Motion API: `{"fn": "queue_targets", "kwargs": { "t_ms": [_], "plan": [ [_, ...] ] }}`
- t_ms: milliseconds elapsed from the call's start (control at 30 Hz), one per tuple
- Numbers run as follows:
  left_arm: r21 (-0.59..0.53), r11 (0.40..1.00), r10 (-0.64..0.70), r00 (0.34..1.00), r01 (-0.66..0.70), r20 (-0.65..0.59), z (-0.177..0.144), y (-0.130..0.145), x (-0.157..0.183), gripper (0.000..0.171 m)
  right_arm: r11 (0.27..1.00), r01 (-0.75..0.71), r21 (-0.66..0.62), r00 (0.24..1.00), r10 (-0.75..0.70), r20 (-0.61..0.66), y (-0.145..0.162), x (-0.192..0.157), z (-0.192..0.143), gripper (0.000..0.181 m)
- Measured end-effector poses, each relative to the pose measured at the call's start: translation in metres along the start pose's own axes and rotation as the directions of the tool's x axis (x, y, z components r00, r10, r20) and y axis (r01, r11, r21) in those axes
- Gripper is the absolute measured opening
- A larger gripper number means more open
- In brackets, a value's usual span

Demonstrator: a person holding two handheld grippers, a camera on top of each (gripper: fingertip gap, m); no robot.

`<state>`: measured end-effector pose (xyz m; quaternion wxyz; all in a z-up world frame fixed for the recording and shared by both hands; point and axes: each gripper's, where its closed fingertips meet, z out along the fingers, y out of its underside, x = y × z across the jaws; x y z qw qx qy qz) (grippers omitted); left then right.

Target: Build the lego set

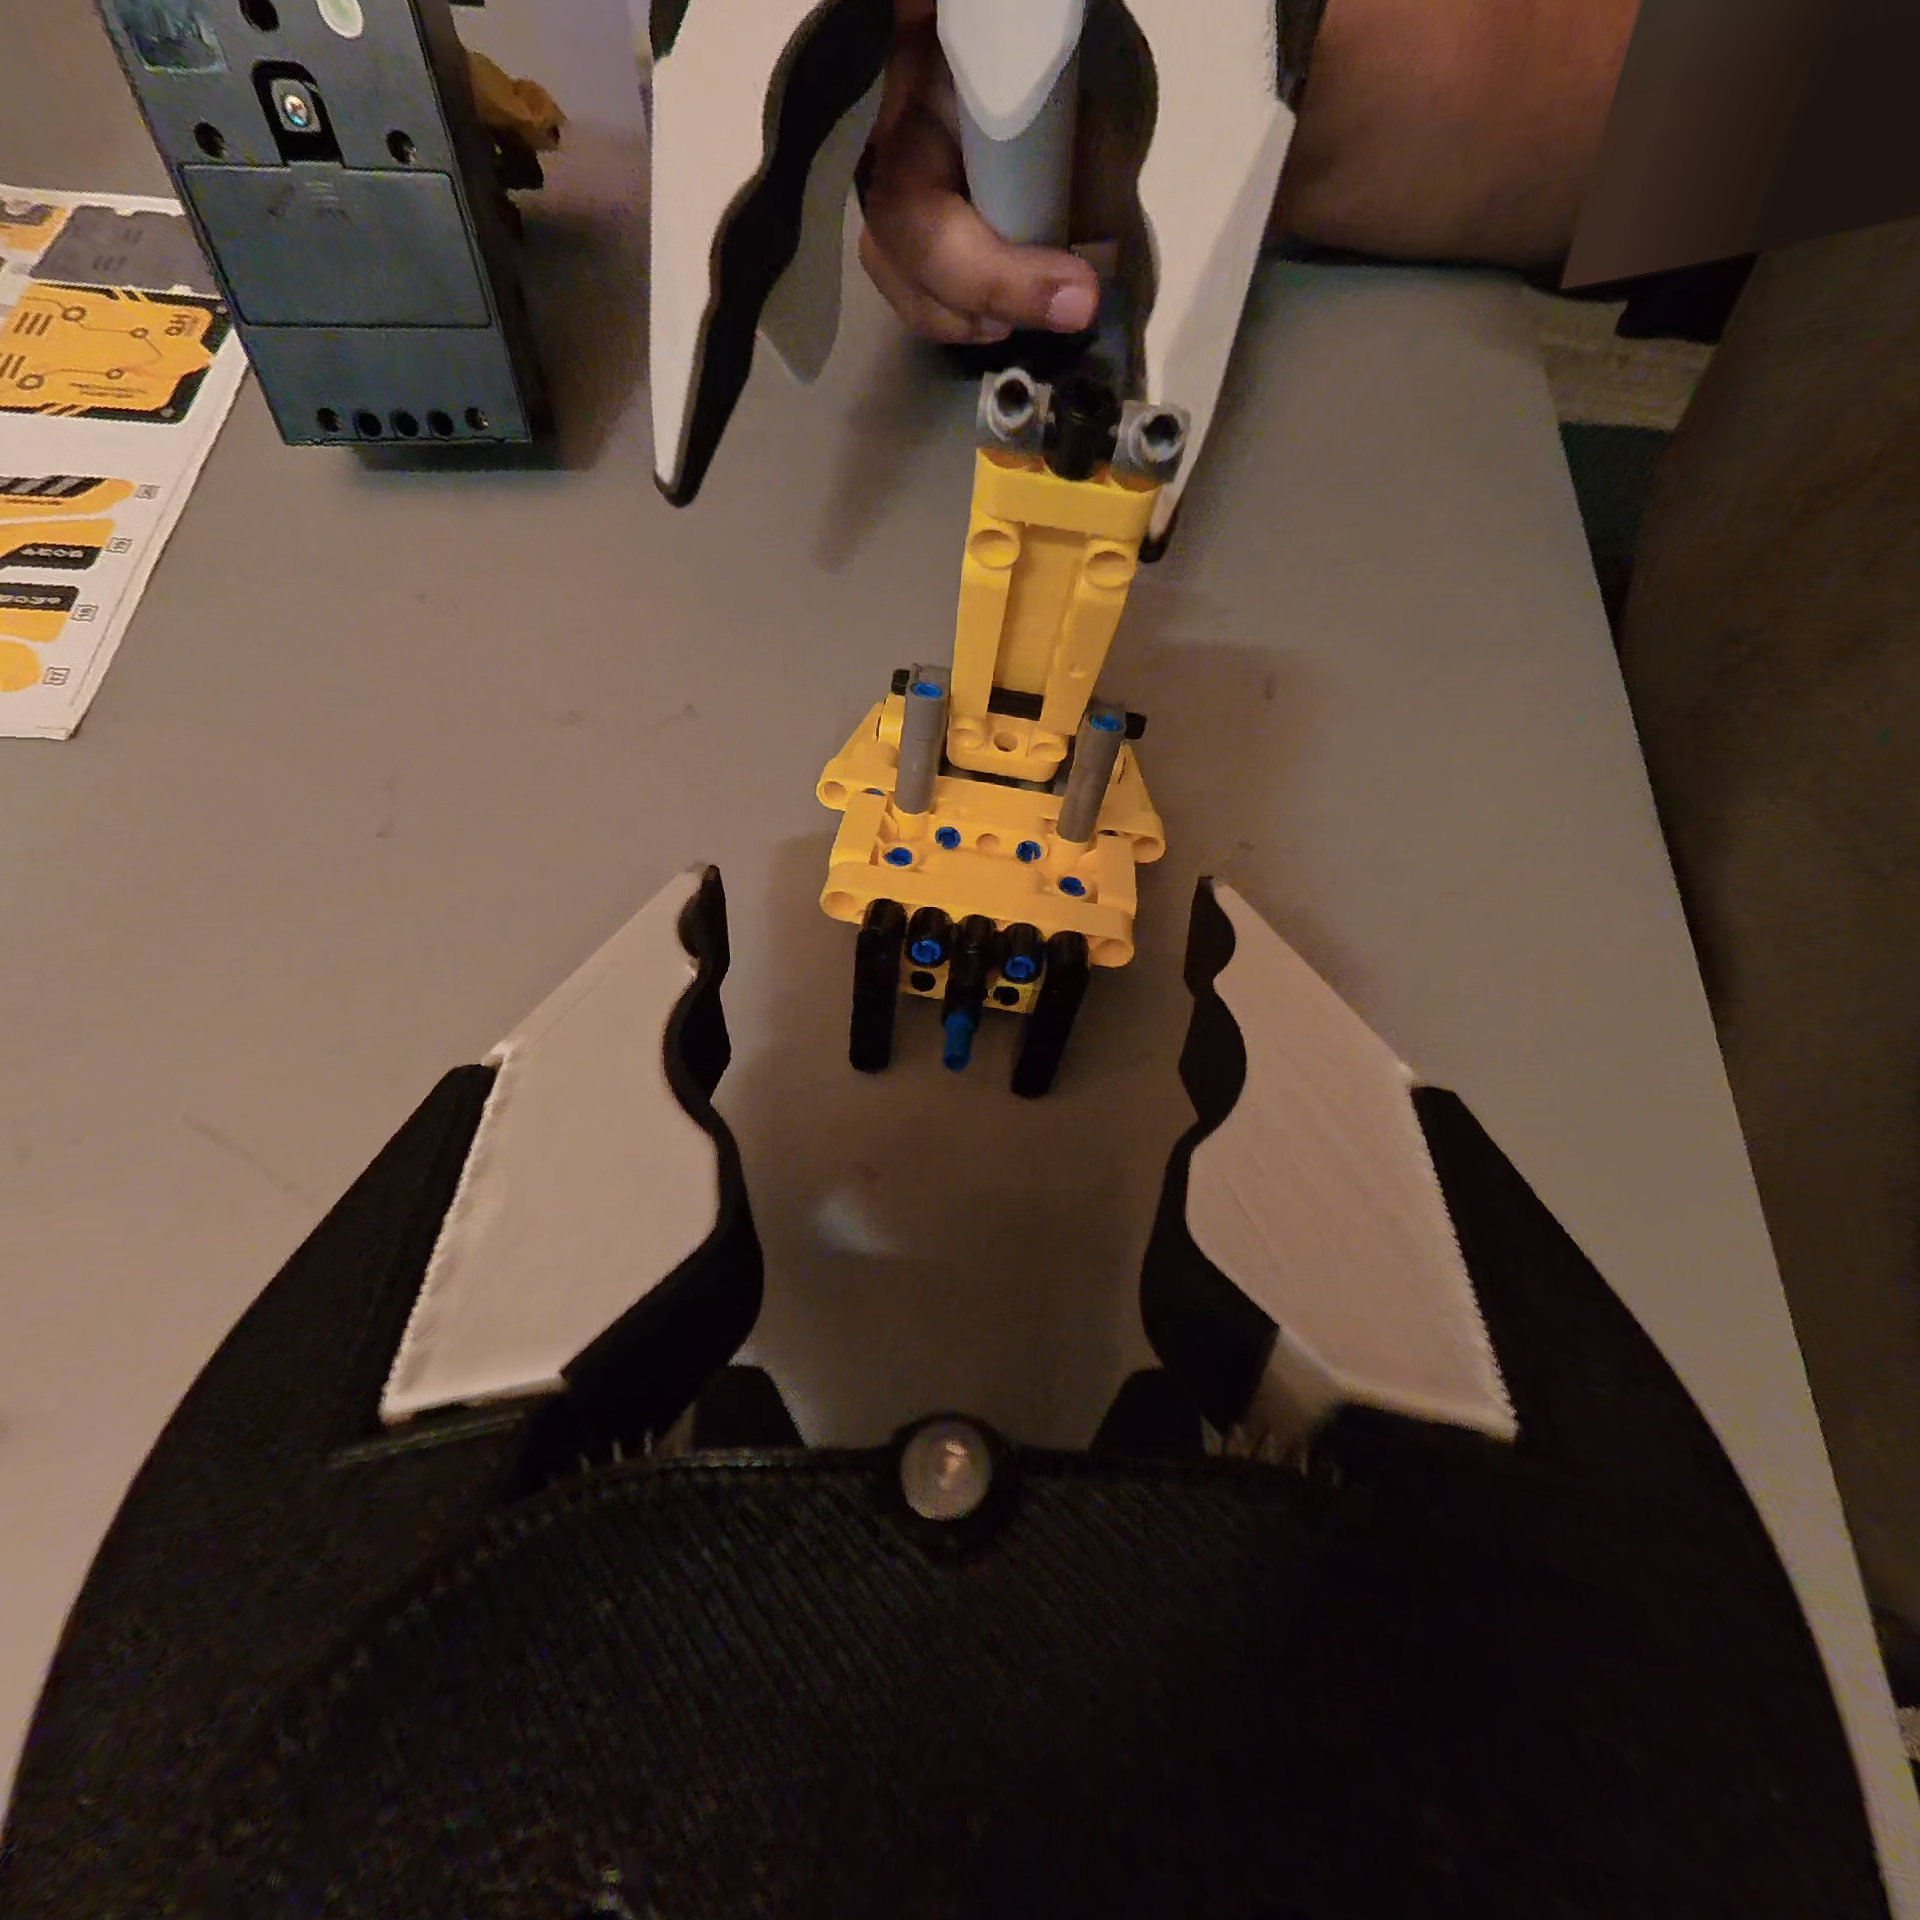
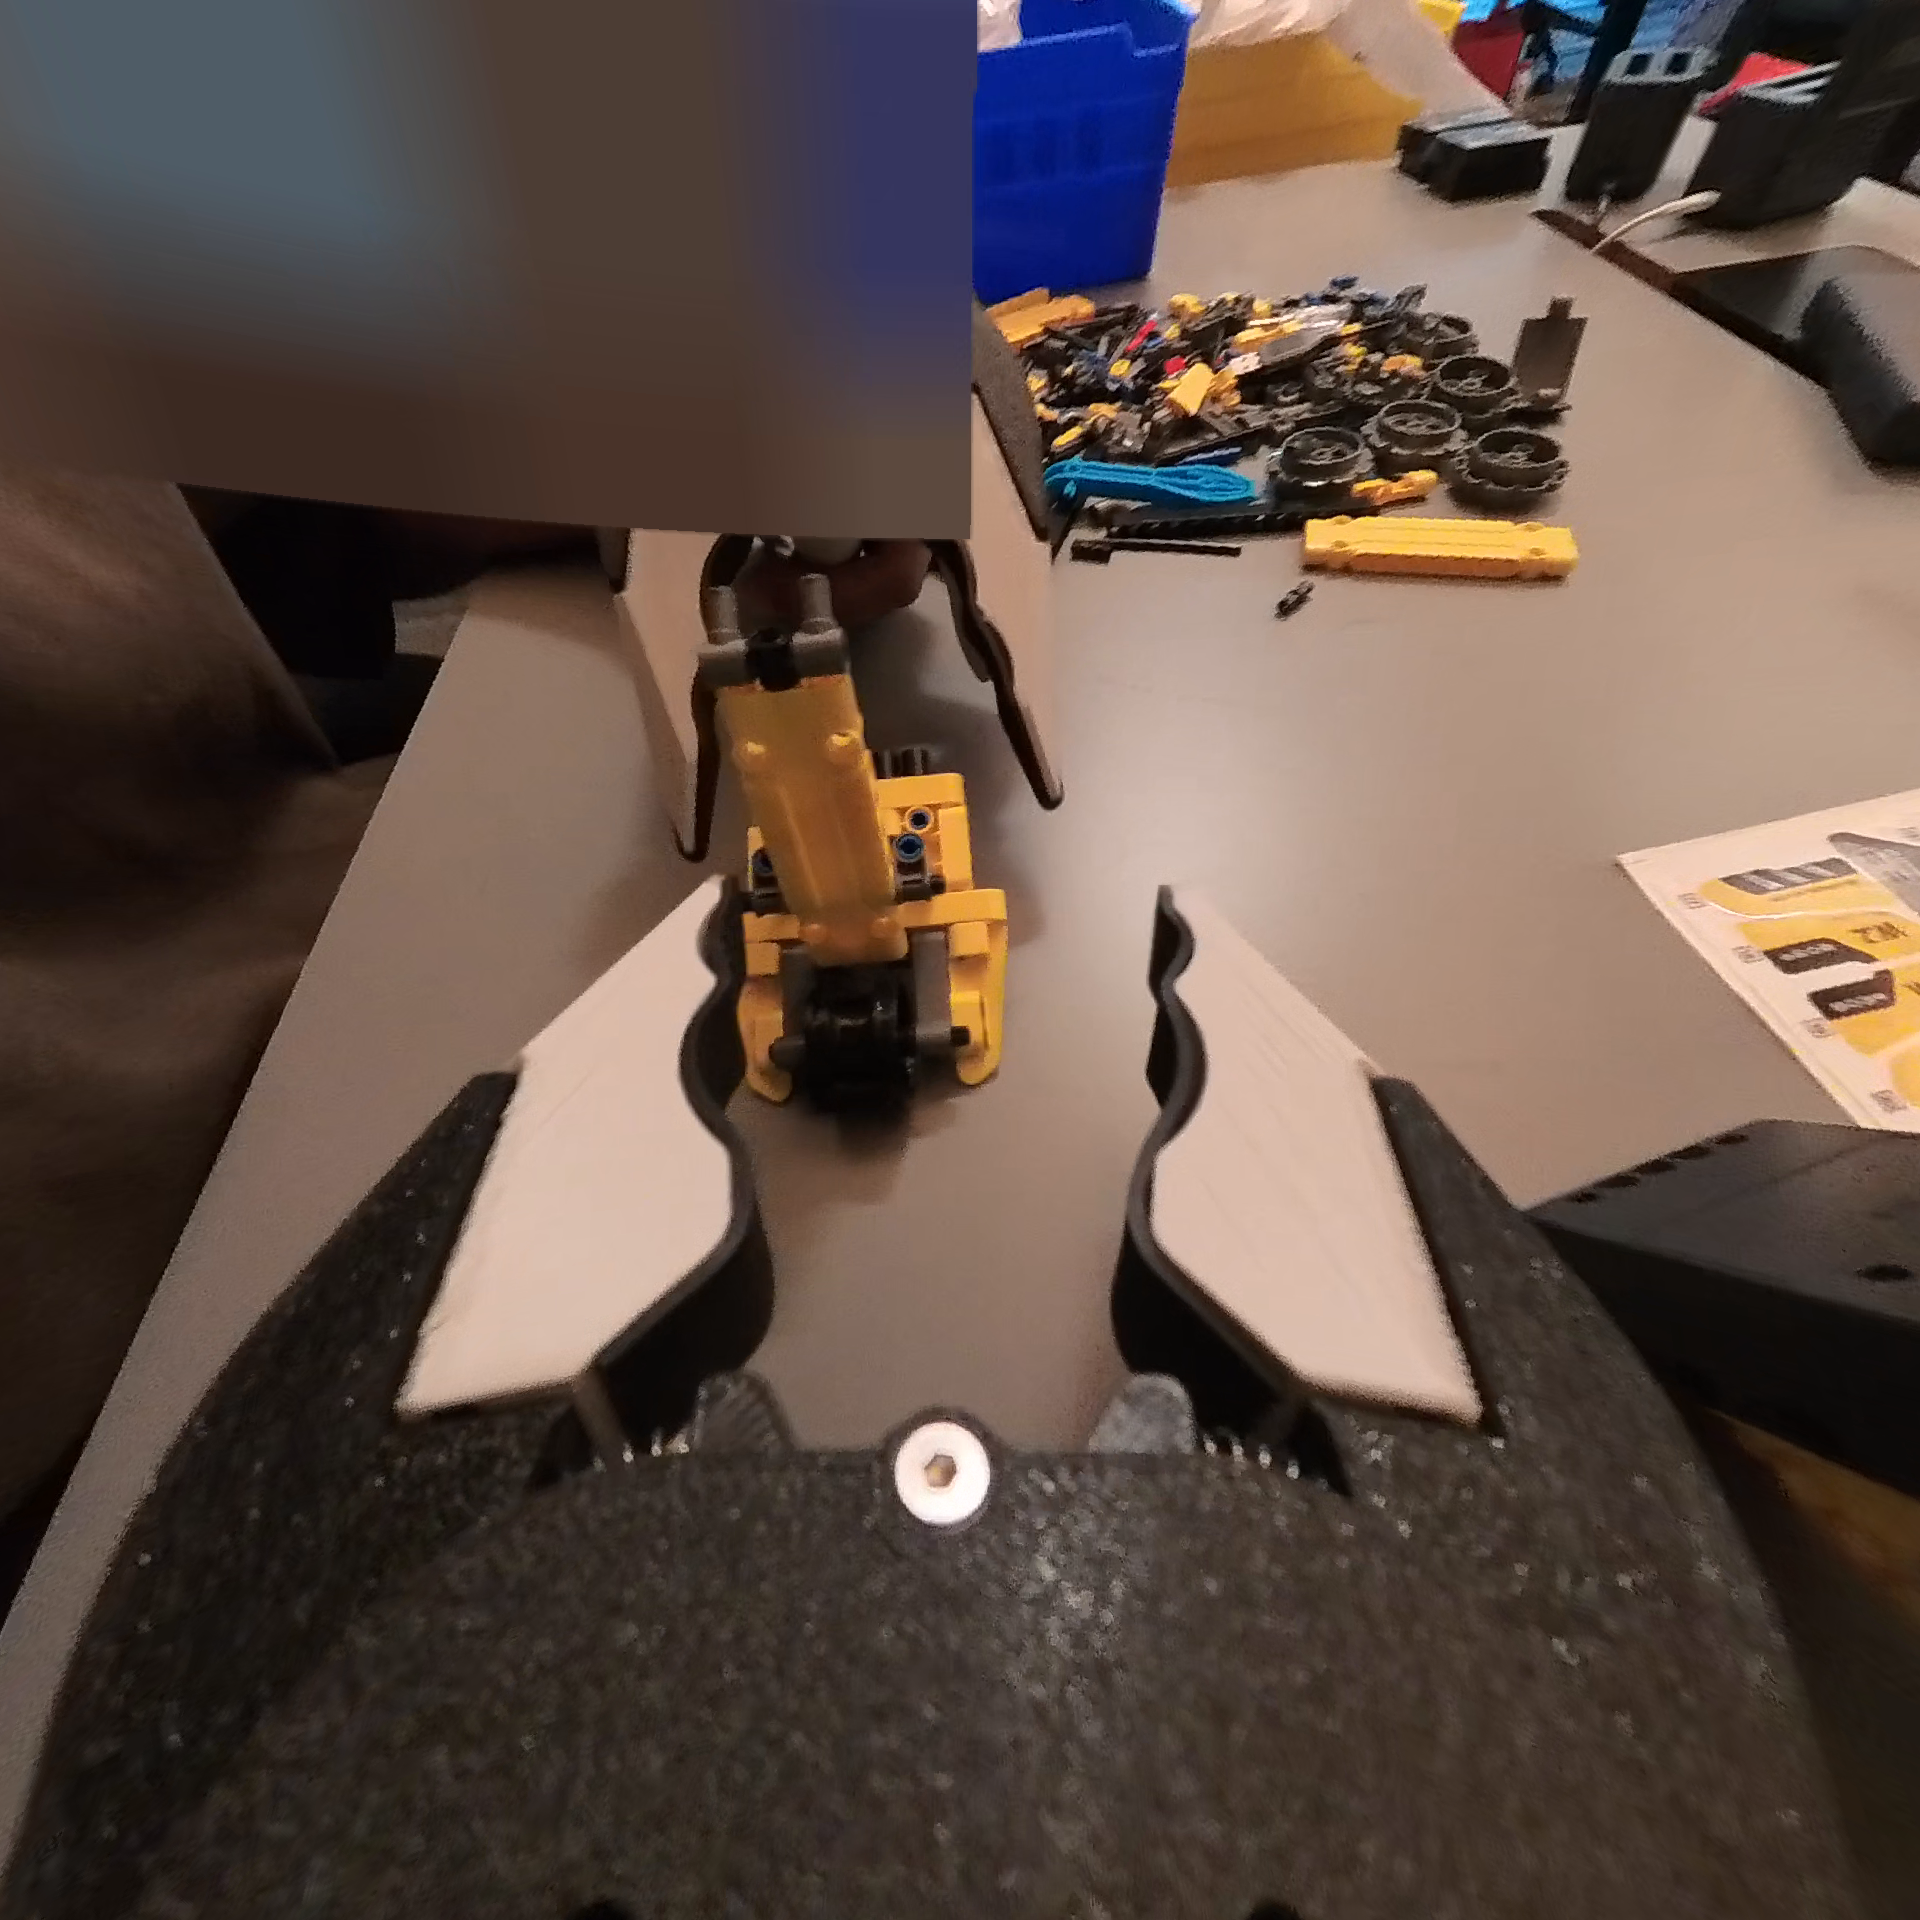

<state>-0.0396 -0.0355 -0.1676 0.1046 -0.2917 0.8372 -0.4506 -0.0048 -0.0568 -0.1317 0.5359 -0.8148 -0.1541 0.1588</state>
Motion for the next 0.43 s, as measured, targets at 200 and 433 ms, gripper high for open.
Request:
{"fn": "queue_targets", "kwargs": {
  "t_ms": [200, 433],
  "plan": [
    [-0.028, 0.999, 0.022, 1.0, -0.022, 0.013, 0.003, 0.0036, 0.0006, 0.084, 0.998, 0.032, -0.047, 0.999, -0.032, 0.0, 0.0059, -0.0037, 0.0051, 0.078],
    [-0.029, 0.999, 0.02, 1.0, -0.019, 0.016, 0.0031, 0.0036, 0.0, 0.084, 0.995, 0.056, -0.079, 0.998, -0.056, 0.001, 0.0102, -0.0063, 0.0083, 0.078]
  ]
}}
